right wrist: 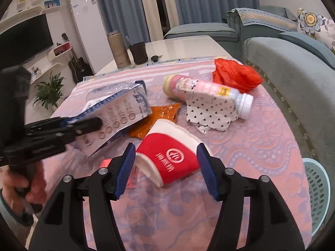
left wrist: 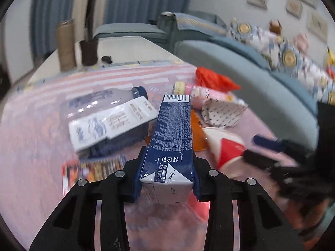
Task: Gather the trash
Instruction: 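Grasp the blue milk carton with the left tool while the right tool grasps the red paper cup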
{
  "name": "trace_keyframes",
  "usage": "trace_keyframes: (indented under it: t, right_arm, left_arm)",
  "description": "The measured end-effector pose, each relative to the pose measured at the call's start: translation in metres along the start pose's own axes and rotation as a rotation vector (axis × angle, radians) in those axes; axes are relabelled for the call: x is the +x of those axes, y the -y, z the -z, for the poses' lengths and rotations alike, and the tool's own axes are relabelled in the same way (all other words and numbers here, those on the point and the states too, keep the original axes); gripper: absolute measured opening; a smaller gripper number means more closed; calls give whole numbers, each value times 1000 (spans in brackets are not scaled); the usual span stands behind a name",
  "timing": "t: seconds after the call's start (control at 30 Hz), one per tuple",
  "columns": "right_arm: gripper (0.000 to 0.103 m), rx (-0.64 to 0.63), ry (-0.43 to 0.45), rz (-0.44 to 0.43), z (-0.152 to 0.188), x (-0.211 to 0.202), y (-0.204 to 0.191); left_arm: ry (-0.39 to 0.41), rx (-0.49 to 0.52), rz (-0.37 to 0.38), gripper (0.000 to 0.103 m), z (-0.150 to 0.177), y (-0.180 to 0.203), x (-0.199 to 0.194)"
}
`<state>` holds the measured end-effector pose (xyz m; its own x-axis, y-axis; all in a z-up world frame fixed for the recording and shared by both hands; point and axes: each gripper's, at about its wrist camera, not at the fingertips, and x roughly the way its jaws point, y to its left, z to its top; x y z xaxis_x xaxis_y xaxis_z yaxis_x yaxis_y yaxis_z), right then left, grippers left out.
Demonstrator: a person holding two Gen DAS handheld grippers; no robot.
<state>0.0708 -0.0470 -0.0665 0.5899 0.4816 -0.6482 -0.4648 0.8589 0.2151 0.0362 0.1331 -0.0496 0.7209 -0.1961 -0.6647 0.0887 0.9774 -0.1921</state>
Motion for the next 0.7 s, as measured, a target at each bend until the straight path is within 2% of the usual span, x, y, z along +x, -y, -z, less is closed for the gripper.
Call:
trace_keyframes:
  t: [0.13,0.2,0.23,0.27,0.37,0.5,0.53,0.6,0.63,0.67,0.7]
  right_arm:
    - [57,-75,-67,102,9,8,-8]
    - [46,-76,-84,130,16,6,-3]
    - [37,-54,-94,140,20,3,5]
    - [34,-38,-99,145,22,2,11]
    - [34,31,-90,209,28,-11,37]
    - [34,100,-53,181,23,-24,54]
    - [36,106,-32,164,22,-28,53]
    - [48,119,-7,127,20,-29,47]
    - [64,127,6,119,20,-29,44]
    - [72,134,16,115,20,-28,43]
    - [73,138,27,102,20,-26,41]
  left_arm:
    - [-9,-105,-7,35,16,-1,-10]
    - [-30,-120,-22,35,25,3,-9]
    - [-53,-124,-27,35,30,5,-6]
    - [-77,-133,-16,35,33,7,-3]
    - [-102,-155,30,35,37,9,-2]
    - [-101,-165,51,38,34,16,3]
    - [-97,-163,52,40,32,18,5]
    - [-83,-150,37,47,30,21,10]
    - [-77,-144,33,48,28,22,12]
    - [-73,-136,28,50,26,22,15]
    - [-77,-131,22,50,24,22,20]
